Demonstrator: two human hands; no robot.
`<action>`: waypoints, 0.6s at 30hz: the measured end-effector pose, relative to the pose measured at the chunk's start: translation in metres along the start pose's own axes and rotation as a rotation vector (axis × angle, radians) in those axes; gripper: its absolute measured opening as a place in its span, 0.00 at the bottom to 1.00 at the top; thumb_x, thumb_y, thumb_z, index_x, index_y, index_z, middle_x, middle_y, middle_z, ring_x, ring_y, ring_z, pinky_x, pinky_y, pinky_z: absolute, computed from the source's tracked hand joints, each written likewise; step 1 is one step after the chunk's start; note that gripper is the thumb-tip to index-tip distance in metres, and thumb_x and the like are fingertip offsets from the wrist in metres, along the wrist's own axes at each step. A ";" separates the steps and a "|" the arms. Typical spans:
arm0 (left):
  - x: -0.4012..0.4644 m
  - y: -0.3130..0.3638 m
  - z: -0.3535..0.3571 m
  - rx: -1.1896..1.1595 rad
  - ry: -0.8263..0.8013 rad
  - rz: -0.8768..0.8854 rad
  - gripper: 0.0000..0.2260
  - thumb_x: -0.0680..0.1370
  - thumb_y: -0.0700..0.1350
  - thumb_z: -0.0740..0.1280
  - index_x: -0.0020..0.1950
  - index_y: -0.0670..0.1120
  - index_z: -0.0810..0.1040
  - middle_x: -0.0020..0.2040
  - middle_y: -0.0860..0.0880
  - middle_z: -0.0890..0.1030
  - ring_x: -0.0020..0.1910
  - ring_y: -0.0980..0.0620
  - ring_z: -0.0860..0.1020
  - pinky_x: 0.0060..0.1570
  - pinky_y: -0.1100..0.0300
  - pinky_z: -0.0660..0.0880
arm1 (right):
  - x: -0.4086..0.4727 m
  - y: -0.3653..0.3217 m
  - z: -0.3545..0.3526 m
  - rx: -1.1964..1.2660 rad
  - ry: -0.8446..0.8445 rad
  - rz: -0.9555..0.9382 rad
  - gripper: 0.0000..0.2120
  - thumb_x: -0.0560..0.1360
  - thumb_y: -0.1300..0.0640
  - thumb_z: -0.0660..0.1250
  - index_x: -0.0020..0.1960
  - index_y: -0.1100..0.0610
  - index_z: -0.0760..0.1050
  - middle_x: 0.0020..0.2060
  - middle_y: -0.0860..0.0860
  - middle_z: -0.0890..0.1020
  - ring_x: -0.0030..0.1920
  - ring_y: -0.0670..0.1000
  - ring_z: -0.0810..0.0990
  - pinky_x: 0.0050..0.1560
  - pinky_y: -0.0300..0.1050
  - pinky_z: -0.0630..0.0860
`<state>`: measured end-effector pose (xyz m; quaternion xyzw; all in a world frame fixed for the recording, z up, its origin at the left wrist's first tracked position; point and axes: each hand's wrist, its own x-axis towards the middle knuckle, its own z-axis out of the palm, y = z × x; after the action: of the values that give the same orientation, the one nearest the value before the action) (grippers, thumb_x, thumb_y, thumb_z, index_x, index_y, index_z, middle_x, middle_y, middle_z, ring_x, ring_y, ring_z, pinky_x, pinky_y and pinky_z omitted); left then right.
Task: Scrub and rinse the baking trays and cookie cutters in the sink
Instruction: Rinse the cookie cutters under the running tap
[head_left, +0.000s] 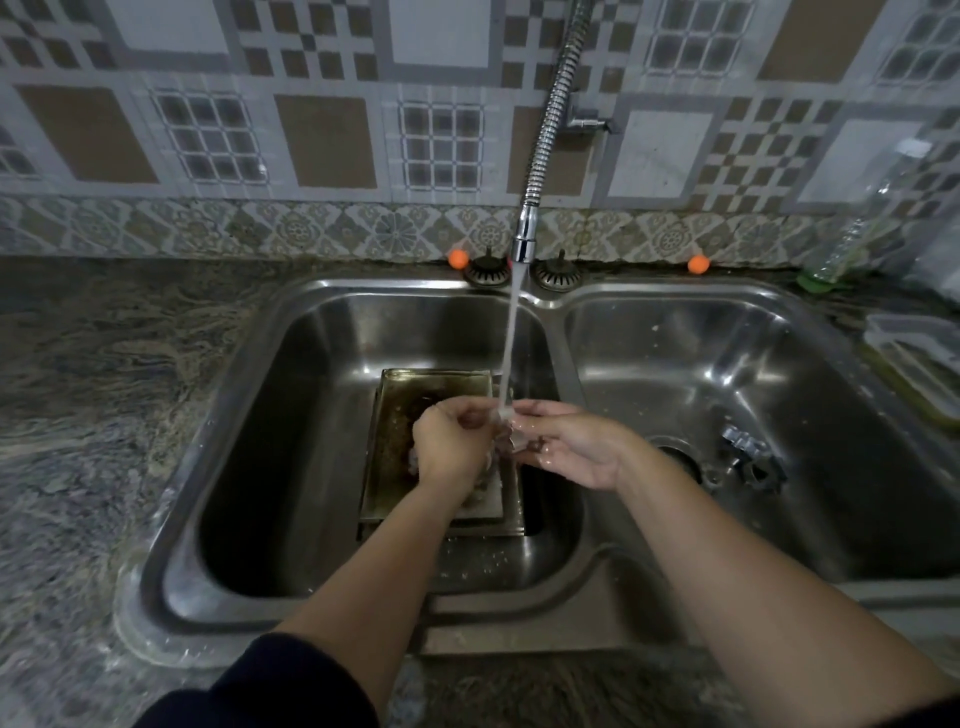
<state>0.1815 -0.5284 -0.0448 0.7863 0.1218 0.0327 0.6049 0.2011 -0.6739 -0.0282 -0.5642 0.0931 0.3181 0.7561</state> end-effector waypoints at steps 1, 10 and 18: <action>0.000 0.001 0.000 -0.042 0.000 -0.004 0.08 0.74 0.38 0.71 0.49 0.49 0.82 0.43 0.54 0.84 0.40 0.62 0.81 0.38 0.70 0.77 | -0.001 -0.001 -0.001 -0.004 0.001 -0.024 0.18 0.75 0.68 0.65 0.65 0.62 0.72 0.52 0.57 0.81 0.52 0.53 0.79 0.58 0.47 0.76; -0.007 0.005 0.042 0.347 -0.260 0.278 0.15 0.80 0.44 0.61 0.67 0.51 0.73 0.57 0.51 0.80 0.58 0.50 0.78 0.56 0.56 0.75 | -0.022 -0.011 -0.025 -0.760 0.341 -0.398 0.26 0.73 0.71 0.68 0.69 0.59 0.70 0.61 0.53 0.76 0.54 0.44 0.76 0.51 0.24 0.68; -0.012 0.013 0.101 1.040 -0.559 0.267 0.34 0.80 0.63 0.46 0.78 0.46 0.39 0.77 0.52 0.34 0.75 0.55 0.33 0.73 0.41 0.40 | -0.043 -0.010 -0.166 -1.032 0.715 -0.223 0.21 0.75 0.57 0.69 0.67 0.59 0.73 0.60 0.52 0.79 0.61 0.53 0.77 0.59 0.38 0.70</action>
<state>0.1919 -0.6292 -0.0577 0.9661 -0.1417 -0.1633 0.1410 0.2096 -0.8435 -0.0564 -0.9335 0.1152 0.0336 0.3379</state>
